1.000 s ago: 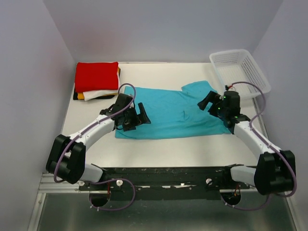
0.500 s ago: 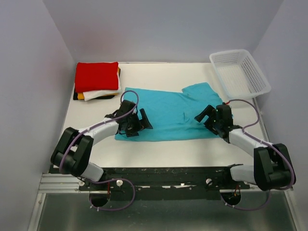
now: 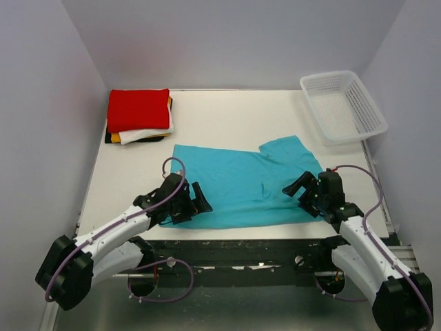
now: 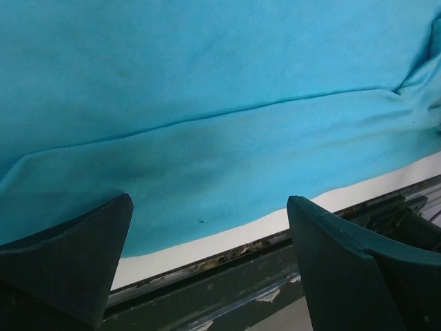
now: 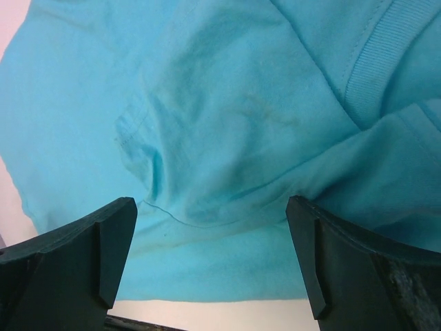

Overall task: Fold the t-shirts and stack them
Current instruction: Fold the flattened tshirt in 1/3 of the way, then grab the side of the flattened tshirt furthest away from the robot with both arms

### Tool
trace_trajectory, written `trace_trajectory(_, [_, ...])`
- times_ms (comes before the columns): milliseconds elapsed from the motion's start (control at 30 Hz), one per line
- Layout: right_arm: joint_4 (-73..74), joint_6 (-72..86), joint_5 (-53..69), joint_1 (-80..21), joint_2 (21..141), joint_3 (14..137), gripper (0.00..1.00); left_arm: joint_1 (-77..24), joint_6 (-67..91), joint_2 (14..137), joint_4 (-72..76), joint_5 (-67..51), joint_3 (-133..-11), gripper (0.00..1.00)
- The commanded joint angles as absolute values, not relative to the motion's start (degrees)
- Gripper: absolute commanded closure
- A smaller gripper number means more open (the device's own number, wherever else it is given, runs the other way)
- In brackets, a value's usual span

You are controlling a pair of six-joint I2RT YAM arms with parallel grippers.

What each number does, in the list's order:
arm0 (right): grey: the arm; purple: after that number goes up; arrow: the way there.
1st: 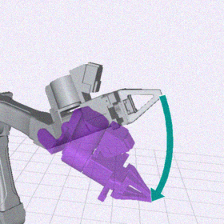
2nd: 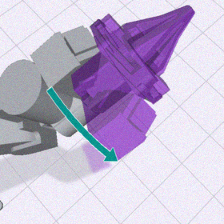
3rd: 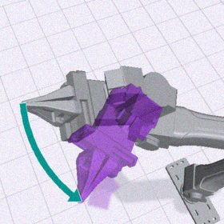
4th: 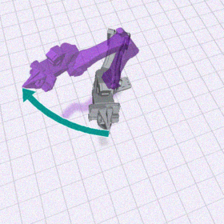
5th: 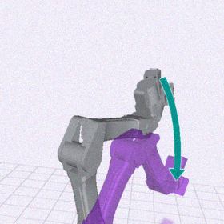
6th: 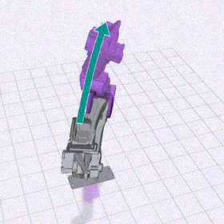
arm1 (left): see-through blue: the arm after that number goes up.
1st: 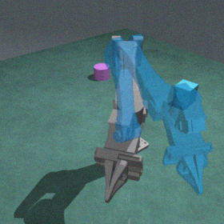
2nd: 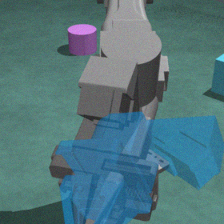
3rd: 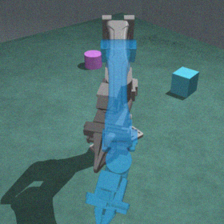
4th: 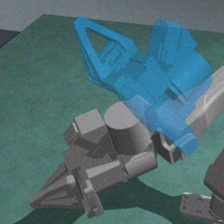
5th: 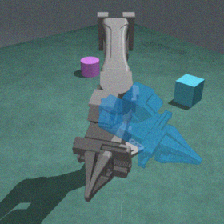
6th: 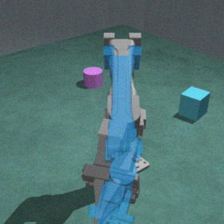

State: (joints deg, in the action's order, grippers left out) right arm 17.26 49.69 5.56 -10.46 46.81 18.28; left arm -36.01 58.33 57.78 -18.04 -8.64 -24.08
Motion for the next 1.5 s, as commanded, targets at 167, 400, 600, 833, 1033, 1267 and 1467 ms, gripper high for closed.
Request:
trace_trajectory(167, [22.1, 45.6, -0.4, -10.9, 42.1, 24.3, 0.00, -34.8, 56.2, 55.2, -29.4, 0.9, -29.4, 0.01])
trace_trajectory(400, [14.4, 42.2, -2.3, -10.9, 56.1, 35.5, 0.00, -21.5, 47.5, 64.1, -26.7, 1.5, -43.1, 0.01])
trace_trajectory(600, [5.0, 42.2, -1.3, -10.9, 70.0, 41.2, 0.00, -12.9, 44.6, 78.2, -22.0, -2.8, -56.2, 0.01])
trace_trajectory(833, [3.2, 40.1, 0.2, -11.1, 78.6, 44.3, 0.00, -6.3, 44.2, 93.8, -15.1, -12.3, -65.7, 0.01])
trace_trajectory(1033, [3.2, 34.9, -1.2, -15.0, 79.5, 45.4, 0.00, -4.5, 45.1, 101.8, -13.8, -13.1, -72.2, 0.01])
trace_trajectory(1267, [2.0, 35.4, -1.5, -15.4, 78.3, 42.6, 0.00, -4.1, 50.0, 108.2, -17.3, -5.9, -77.1, 0.01])
trace_trajectory(1467, [3.5, 34.0, -2.5, -16.2, 77.6, 41.7, 0.00, -4.0, 50.5, 107.2, -14.6, -6.9, -74.9, 0.01])
